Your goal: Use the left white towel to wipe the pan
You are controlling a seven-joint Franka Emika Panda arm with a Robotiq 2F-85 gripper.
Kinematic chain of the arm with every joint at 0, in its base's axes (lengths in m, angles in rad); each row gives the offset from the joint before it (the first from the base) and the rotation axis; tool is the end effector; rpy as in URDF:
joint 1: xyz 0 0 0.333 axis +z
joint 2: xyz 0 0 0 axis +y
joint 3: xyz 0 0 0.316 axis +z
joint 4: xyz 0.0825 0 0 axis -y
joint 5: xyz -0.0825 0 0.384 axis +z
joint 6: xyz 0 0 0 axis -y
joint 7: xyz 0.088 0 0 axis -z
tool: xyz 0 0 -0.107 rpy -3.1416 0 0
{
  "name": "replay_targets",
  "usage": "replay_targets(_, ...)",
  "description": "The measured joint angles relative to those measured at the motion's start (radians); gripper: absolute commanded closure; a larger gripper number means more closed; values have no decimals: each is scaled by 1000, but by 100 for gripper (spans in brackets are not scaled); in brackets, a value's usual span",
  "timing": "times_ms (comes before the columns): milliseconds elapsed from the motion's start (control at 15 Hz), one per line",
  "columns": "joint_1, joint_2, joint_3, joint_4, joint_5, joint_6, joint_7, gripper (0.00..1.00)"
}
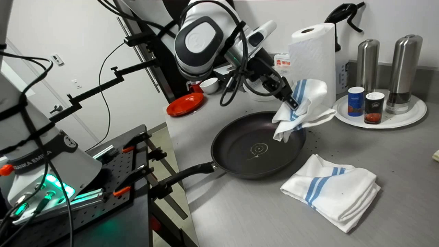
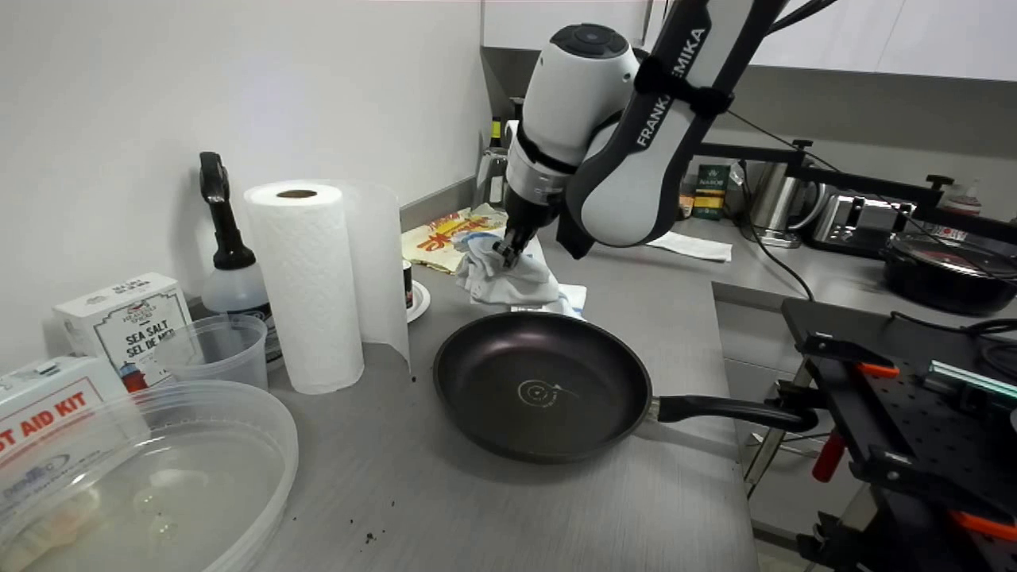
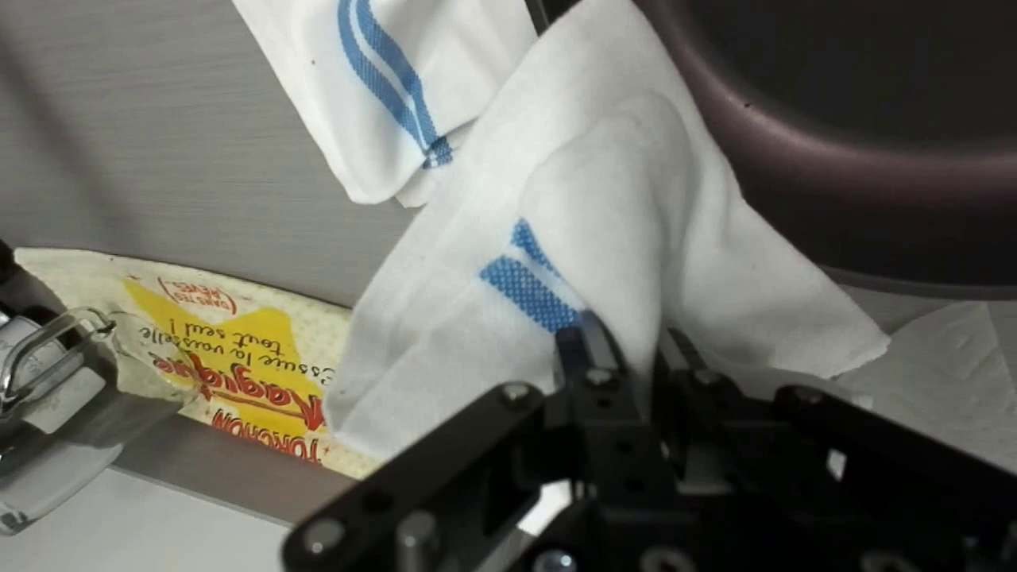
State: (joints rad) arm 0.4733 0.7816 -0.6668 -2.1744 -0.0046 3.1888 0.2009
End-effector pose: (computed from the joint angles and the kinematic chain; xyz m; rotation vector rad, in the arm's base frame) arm 0.5691 -0.1131 0.1409 2.6692 -0.2018 0.5232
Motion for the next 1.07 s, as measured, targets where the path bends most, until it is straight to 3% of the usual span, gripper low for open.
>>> replay_targets(200,9,-78,26,-47,-1,0,-7,97)
replay_targets(400,-10,-210,134,-112,-1,-8,-9,97)
replay_targets(733,-137,-422,455,-207,8,-116,-9,97)
replay_targets(1067,-301,-472,809,-257,138,-237,-62,97)
